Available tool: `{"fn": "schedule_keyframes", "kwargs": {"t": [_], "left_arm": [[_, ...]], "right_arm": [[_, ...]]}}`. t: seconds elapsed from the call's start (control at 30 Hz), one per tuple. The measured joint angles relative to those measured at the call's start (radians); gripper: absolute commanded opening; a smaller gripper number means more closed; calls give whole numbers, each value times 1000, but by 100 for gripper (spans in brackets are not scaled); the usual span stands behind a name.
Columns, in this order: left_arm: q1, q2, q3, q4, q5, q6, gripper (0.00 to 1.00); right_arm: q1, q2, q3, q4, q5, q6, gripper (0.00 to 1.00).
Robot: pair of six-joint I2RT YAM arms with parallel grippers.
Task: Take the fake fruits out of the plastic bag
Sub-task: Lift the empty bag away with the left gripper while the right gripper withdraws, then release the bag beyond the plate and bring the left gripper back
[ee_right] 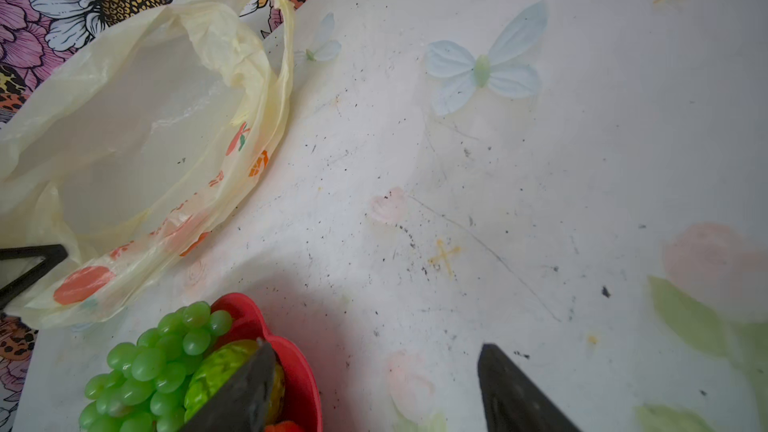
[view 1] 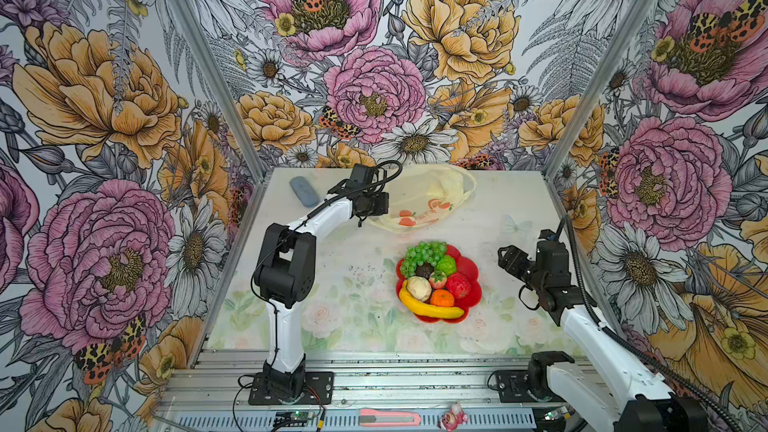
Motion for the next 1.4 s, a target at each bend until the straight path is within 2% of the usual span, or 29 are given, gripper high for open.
{"fn": "schedule_keyframes", "kwargs": {"t": [0.23, 0.33, 0.37, 0.4, 0.5, 0.57, 0.7, 0.8, 0.9, 1.1, 1.4], "left_arm": [[0, 203, 288, -161, 0, 71, 7], [0, 251, 375, -204, -19, 91, 14], [0, 265, 403, -220, -30, 99, 17], [0, 275, 426, -233, -40, 102, 20], [0, 321, 516, -275, -82, 108, 31], [0, 346, 566, -303, -111, 108, 41], [0, 352, 592, -341, -159, 88, 67], [0, 352, 592, -358, -181, 80, 79], [0, 307, 533, -365, -193, 37, 99], [-5, 68, 339, -365, -214, -18, 99], [-6, -395, -173, -93, -231, -113, 99]], "right_arm": [[0, -41, -47, 0, -60, 14, 83], [0, -41, -54, 2, -78, 14, 85], [0, -41, -57, 3, -80, 14, 86], [0, -41, -59, 2, -83, 12, 99], [0, -44, -61, 3, -94, 5, 100], [0, -46, -61, 3, -99, 2, 100], [0, -46, -61, 3, -105, 3, 99], [0, -46, -61, 3, -109, 3, 99], [14, -52, -61, -8, -114, 15, 100], [91, -83, -61, -58, -116, 73, 99], [245, -178, -108, -164, -90, 195, 100]]}}
